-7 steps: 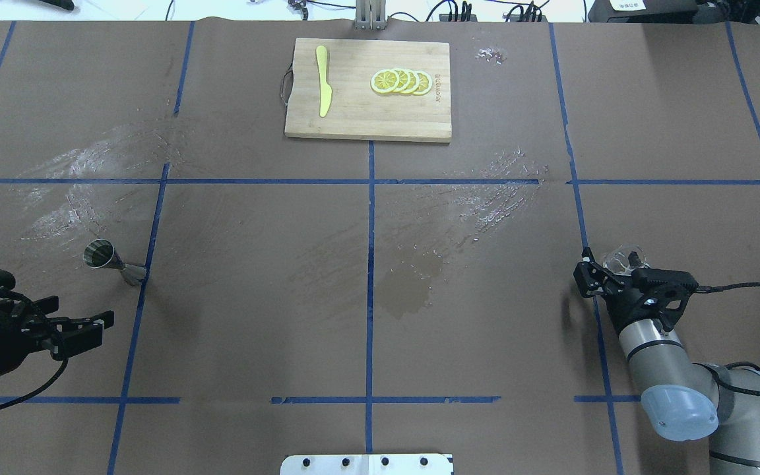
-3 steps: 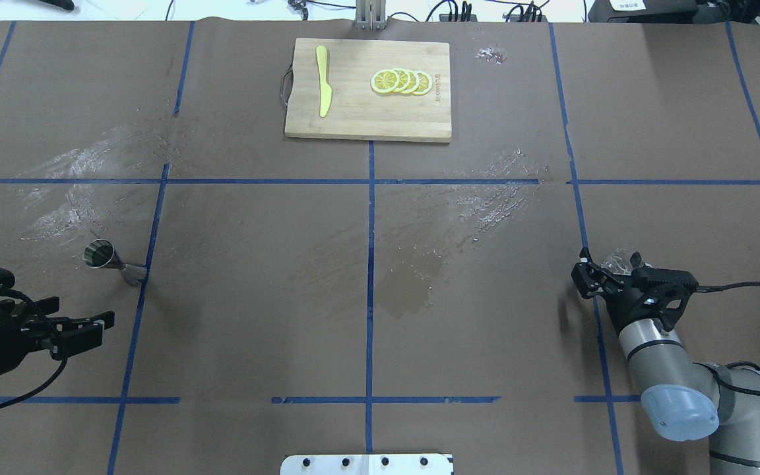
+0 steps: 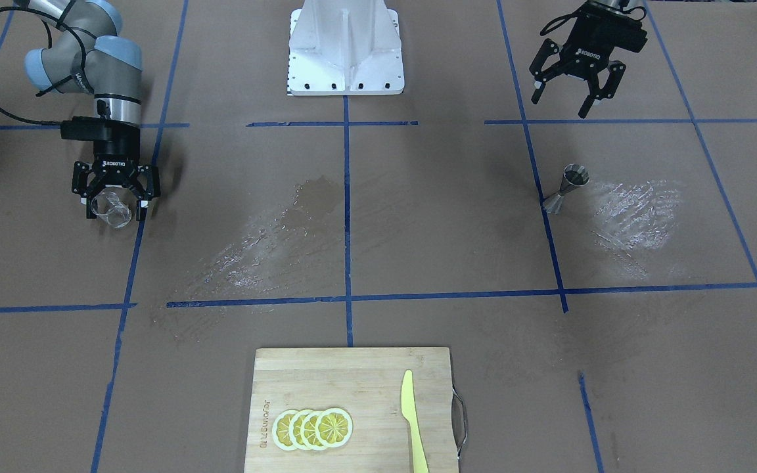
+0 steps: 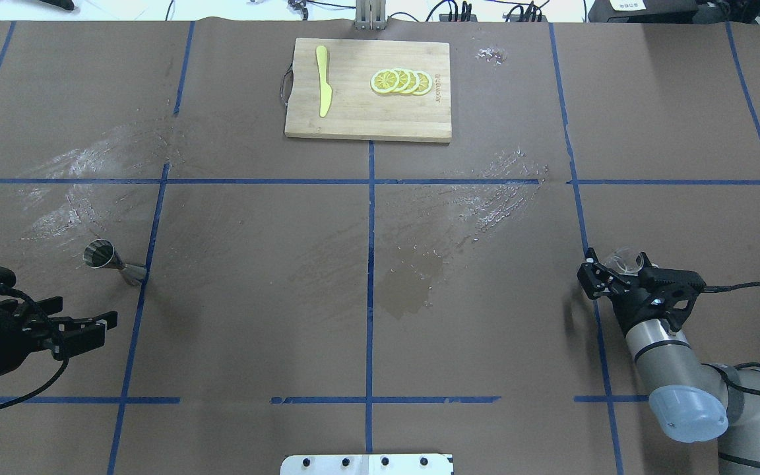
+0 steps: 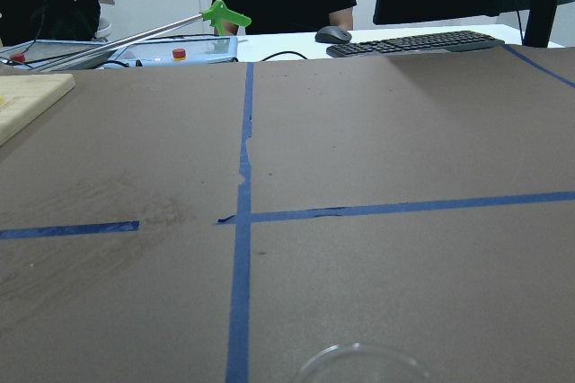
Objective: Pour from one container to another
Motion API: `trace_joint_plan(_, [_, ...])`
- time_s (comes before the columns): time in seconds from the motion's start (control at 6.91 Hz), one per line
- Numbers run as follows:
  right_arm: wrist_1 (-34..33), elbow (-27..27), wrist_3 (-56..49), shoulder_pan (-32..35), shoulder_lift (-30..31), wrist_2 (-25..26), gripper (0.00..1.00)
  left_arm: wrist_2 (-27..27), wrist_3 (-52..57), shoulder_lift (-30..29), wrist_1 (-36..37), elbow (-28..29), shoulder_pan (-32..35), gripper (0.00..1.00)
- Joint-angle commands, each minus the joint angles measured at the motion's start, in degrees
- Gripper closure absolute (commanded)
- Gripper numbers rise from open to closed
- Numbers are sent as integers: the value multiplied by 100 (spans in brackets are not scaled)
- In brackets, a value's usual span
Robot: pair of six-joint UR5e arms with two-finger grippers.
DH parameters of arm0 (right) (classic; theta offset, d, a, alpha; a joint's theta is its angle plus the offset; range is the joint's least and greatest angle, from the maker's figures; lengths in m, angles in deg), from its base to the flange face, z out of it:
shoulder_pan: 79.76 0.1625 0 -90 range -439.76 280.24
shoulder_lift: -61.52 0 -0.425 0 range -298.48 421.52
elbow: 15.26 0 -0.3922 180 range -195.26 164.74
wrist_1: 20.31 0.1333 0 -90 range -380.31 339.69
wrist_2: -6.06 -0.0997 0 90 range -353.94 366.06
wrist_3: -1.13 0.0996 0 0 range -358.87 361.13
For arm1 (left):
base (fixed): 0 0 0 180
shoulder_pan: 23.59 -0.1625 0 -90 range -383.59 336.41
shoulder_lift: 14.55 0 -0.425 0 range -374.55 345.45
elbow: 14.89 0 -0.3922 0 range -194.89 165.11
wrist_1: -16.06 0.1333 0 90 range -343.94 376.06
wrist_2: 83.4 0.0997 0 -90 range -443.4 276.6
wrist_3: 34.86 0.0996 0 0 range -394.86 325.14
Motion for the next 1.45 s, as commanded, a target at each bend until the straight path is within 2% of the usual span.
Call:
trace_joint_plan(0.0, [-5, -709, -10, -195, 469, -83, 0, -100, 0, -13, 9, -37, 11, 0])
trace_joint_plan(0.29, [-48, -1108, -10, -572, 734, -188, 0, -109, 0, -13, 9, -46, 46, 0])
trace_joint_plan(0.58, [-75, -1826, -10, -907, 1663, -1001, 0, -318, 0, -22, 0, -90, 177, 0])
trace_joint_plan(0.72, [-93, -2013, -10, -925, 1771, -1554, 0, -676, 52, -39, 0, -116, 430, 0])
trace_joint_plan(0.87, [-101, -2389, -10, -917, 2033, -2099, 0, -1211, 540, -74, 17, -212, 929, 0])
trace_joint_plan(1.01, [-162, -2758, -10, -908, 2306, -2505, 0, -2199, 928, -109, 235, -369, 1647, 0])
trace_joint_plan(1.16, [-781, -3179, -10, -899, 2335, -2648, 0, -2853, 1462, -110, 368, -449, 2368, 0])
trace_joint_plan(1.3, [-1753, -3810, -10, -873, 2283, -2928, 0, -3329, 1833, -118, 621, -441, 2749, 0])
